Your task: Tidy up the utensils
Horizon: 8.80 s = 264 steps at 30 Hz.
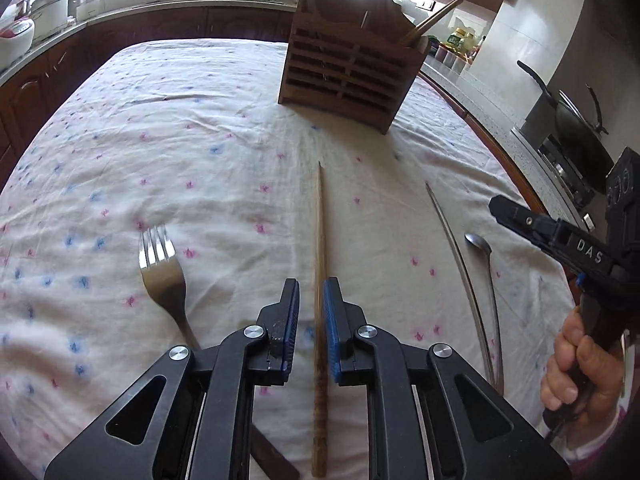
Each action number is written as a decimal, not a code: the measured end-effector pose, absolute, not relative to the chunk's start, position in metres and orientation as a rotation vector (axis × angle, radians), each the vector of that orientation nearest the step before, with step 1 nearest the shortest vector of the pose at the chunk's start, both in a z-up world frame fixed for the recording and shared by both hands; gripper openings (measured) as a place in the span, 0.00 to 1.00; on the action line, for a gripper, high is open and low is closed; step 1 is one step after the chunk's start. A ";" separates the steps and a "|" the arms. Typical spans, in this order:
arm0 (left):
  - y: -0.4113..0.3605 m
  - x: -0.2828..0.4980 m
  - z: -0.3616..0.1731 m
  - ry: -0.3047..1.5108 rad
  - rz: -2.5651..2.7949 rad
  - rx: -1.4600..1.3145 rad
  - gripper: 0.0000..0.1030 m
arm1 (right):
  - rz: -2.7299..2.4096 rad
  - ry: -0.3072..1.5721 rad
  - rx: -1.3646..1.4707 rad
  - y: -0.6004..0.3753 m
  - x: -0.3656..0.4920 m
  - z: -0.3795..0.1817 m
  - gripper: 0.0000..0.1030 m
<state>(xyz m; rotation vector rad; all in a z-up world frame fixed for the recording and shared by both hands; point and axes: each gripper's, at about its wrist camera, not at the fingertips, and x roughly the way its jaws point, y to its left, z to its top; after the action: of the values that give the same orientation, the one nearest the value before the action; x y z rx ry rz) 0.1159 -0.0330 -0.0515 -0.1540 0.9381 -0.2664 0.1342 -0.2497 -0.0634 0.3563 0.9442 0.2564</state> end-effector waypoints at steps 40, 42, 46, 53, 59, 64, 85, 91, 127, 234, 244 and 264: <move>-0.003 0.147 0.026 0.750 -0.379 -0.273 0.05 | 0.308 0.862 0.307 -0.227 0.157 0.002 0.04; 0.002 0.140 0.039 0.716 -0.385 -0.278 0.05 | 0.316 0.821 0.313 -0.230 0.154 0.018 0.04; 0.010 0.128 0.059 0.656 -0.396 -0.285 0.05 | 0.322 0.745 0.319 -0.235 0.148 0.046 0.04; 0.018 0.119 0.077 0.600 -0.389 -0.289 0.05 | 0.318 0.684 0.314 -0.239 0.149 0.068 0.04; 0.019 0.121 0.081 0.585 -0.380 -0.293 0.05 | 0.321 0.679 0.316 -0.239 0.153 0.070 0.04; 0.021 0.124 0.088 0.563 -0.372 -0.295 0.05 | 0.326 0.665 0.314 -0.239 0.156 0.074 0.04; 0.014 0.179 0.169 0.355 -0.340 -0.254 0.05 | 0.297 0.488 0.300 -0.250 0.209 0.137 0.04; 0.012 0.219 0.198 0.290 -0.304 -0.251 0.05 | 0.254 0.434 0.287 -0.255 0.247 0.155 0.04; -0.022 0.292 0.081 0.436 -0.243 -0.233 0.06 | 0.184 0.611 0.289 -0.246 0.290 0.050 0.04; -0.015 -0.028 -0.013 0.317 0.082 -0.024 1.00 | 0.154 0.403 0.142 -0.247 -0.016 -0.013 1.00; -0.015 -0.028 -0.014 0.319 0.092 -0.016 1.00 | 0.147 0.390 0.135 -0.247 -0.017 -0.013 1.00; -0.017 -0.029 -0.015 0.318 0.094 0.012 1.00 | 0.128 0.389 0.129 -0.250 -0.018 -0.013 1.00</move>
<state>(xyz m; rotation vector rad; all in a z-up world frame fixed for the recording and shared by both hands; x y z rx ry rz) -0.0288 -0.0173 -0.0147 0.0123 0.3175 0.0944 -0.0181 -0.2498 -0.0132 0.1286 0.3894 0.1279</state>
